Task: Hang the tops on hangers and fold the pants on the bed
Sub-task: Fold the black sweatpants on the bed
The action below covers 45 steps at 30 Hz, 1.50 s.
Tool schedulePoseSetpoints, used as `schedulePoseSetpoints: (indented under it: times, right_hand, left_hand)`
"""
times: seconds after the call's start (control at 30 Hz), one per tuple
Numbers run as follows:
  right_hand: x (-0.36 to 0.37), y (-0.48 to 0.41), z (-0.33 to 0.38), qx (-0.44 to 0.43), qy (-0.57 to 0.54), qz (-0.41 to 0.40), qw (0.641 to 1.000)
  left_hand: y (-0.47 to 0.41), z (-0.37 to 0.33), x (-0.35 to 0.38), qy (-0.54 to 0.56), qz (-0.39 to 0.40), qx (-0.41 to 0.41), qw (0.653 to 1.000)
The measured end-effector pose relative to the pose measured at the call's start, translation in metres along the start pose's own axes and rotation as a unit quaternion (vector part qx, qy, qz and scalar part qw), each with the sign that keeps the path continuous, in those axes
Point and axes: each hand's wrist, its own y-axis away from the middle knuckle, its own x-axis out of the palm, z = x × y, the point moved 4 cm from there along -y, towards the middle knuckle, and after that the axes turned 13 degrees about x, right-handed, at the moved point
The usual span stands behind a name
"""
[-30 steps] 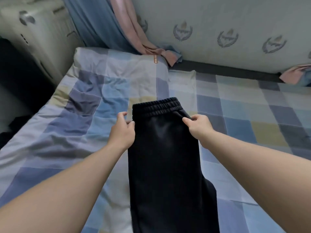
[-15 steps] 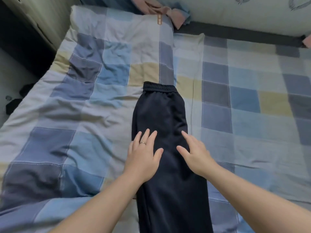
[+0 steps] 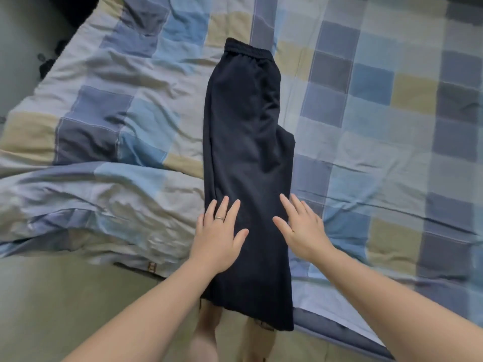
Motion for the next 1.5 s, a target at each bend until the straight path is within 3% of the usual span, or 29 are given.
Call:
schedulePoseSetpoints:
  times: [0.4,0.53,0.67,0.8,0.93,1.2,1.33,1.5]
  right_hand:
    - [0.155,0.074,-0.087,0.08,-0.178,0.063,0.979]
    - [0.202,0.071,-0.113,0.132,-0.2,0.062,0.969]
    - [0.227,0.061,-0.127,0.161,-0.211,0.011,0.964]
    - [0.233,0.051,-0.129,0.223,-0.349,0.01,0.91]
    - [0.247,0.05,-0.118,0.255,-0.435,0.063,0.861]
    - [0.27,0.087,-0.101,0.232,-0.396,0.254,0.852]
    - [0.262,0.112,-0.101,0.263,-0.382,0.268,0.845]
    - [0.232,0.161,-0.092,0.273,-0.404,0.268,0.831]
  left_hand:
    - [0.137,0.051,0.15,0.154,0.061,-0.184,0.969]
    - [0.137,0.067,0.187,0.221,0.024,-0.211,0.952]
    - [0.126,0.076,0.207,0.253,-0.065,-0.224,0.939]
    - [0.111,0.081,0.211,0.305,-0.146,-0.235,0.911]
    - [0.099,0.079,0.22,0.4,-0.09,-0.245,0.879]
    - [0.119,0.07,0.214,0.456,0.075,-0.225,0.858]
    - [0.146,0.071,0.203,0.493,0.123,-0.269,0.819]
    - [0.193,0.065,0.179,0.486,0.147,-0.274,0.817]
